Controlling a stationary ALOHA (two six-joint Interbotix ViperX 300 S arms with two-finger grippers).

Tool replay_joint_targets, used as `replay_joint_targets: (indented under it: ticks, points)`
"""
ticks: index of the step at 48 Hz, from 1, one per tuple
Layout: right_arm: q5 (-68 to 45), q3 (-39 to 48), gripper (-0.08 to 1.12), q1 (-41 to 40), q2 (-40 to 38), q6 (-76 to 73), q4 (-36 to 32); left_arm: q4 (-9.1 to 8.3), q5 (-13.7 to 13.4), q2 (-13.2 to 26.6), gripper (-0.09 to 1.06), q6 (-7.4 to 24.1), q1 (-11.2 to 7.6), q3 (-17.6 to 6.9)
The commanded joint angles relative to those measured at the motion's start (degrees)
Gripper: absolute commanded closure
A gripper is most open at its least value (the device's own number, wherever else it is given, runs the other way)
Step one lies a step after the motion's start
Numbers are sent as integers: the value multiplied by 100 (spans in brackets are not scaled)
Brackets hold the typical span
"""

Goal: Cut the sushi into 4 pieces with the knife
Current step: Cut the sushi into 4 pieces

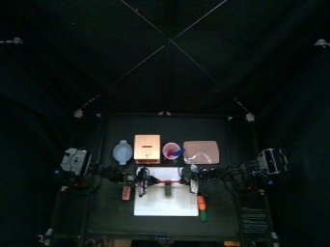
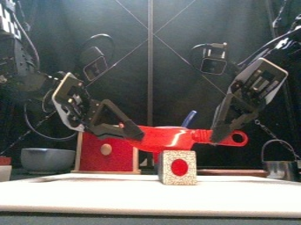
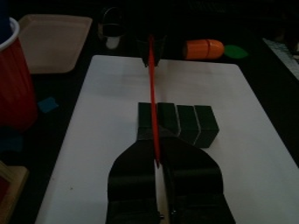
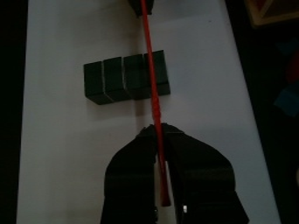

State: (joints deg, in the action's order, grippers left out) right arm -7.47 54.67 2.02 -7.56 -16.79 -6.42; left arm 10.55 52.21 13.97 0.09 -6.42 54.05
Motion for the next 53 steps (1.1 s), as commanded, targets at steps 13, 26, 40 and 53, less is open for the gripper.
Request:
replay_joint_targets:
  ticks: [13, 26, 40, 53]
  points:
    - [-18, -281, 94, 26, 141, -18, 18, 88, -264, 220, 72, 0, -18, -360]
    - [105, -343, 94, 97, 105, -9, 18, 97, -475, 193, 72, 0, -105, -378]
    - [149, -316, 94, 88, 281, -18, 18, 299, -598, 299, 72, 26, -88, -378]
    - [176, -343, 94, 53, 686, -18, 70, 624, -826, 466, 72, 44, -44, -404]
